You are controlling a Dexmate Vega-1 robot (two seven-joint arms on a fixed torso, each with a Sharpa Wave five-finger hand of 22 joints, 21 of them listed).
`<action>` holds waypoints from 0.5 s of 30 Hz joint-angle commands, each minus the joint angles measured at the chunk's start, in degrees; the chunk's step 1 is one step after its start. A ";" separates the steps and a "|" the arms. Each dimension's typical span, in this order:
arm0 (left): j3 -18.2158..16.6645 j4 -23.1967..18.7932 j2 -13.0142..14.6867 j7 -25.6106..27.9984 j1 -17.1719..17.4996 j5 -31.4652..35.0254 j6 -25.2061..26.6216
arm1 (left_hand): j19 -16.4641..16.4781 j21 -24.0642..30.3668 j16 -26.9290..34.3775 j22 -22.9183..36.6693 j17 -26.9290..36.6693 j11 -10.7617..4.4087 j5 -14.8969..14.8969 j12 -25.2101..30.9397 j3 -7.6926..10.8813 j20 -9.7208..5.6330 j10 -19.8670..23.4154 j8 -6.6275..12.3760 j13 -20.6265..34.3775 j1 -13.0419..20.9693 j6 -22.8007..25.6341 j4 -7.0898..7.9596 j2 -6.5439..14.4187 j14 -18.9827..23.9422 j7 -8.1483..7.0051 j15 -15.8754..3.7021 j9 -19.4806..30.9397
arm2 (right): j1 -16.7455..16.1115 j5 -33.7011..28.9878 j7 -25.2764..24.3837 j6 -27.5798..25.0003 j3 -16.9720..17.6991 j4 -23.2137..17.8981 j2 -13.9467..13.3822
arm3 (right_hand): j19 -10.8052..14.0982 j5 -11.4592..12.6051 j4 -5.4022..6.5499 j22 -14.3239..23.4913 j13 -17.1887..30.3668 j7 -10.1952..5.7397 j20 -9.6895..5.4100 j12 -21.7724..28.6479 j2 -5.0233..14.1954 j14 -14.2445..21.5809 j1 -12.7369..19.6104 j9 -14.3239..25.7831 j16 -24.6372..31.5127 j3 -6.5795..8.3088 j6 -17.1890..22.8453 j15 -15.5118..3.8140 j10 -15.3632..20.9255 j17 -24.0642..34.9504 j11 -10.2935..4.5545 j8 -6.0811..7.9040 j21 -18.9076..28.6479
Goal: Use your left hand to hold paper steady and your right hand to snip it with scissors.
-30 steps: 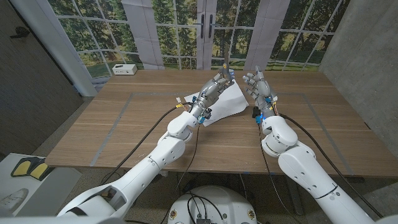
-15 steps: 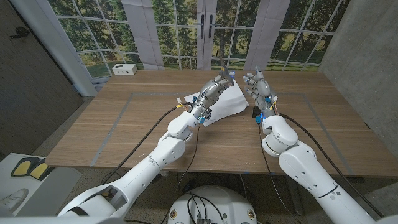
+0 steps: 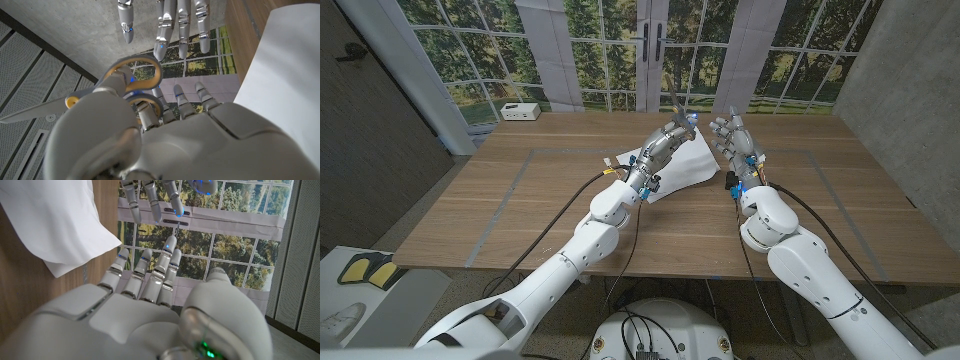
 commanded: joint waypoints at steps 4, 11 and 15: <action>-0.10 0.43 -0.66 0.57 0.09 -0.32 0.06 | 0.31 0.42 0.62 0.00 -0.36 -0.18 1.78 -1.17 -2.49 -0.80 2.50 1.22 -1.46 -1.94 9.61 0.91 -2.69 0.89 5.96 -6.84 -1.72 | 0.30 -0.44 0.42 0.80 -0.19 0.46 0.24 | 0.43 0.39 -0.21 0.14 -0.08 -0.13 -0.06 0.55 0.59 0.28 0.24 0.07 -0.24 0.09 0.72 -3.84 -0.23 -0.01 -0.15 -0.45 -0.17; -0.02 1.02 -0.99 0.23 -0.19 -0.68 0.23 | 0.64 0.46 1.16 -0.12 -0.89 -0.25 4.10 -2.48 -5.76 -1.78 5.23 2.05 -3.15 -4.05 13.53 1.75 -5.77 1.85 6.66 -8.09 -3.90 | 0.59 -0.37 0.61 0.83 -0.21 0.72 0.32 | 0.44 0.43 -0.25 0.14 -0.10 -0.40 -0.06 0.61 0.63 0.13 0.27 0.08 -0.31 0.06 0.90 -3.75 -0.26 -0.12 -0.27 -0.77 -0.18; 0.02 1.64 -1.22 -0.28 -0.42 -0.81 -0.05 | 0.47 0.32 1.25 -0.17 -1.13 -0.25 5.11 -3.14 -7.75 -2.12 6.12 1.89 -3.86 -5.72 14.07 2.34 -7.21 1.95 6.86 -8.38 -4.90 | 0.67 -0.27 0.67 0.84 -0.18 0.83 0.36 | 0.43 0.46 -0.30 0.14 -0.13 -0.32 -0.10 0.65 0.68 0.03 0.33 0.08 -0.34 0.06 1.00 -3.76 -0.24 -0.20 -0.23 -0.99 -0.19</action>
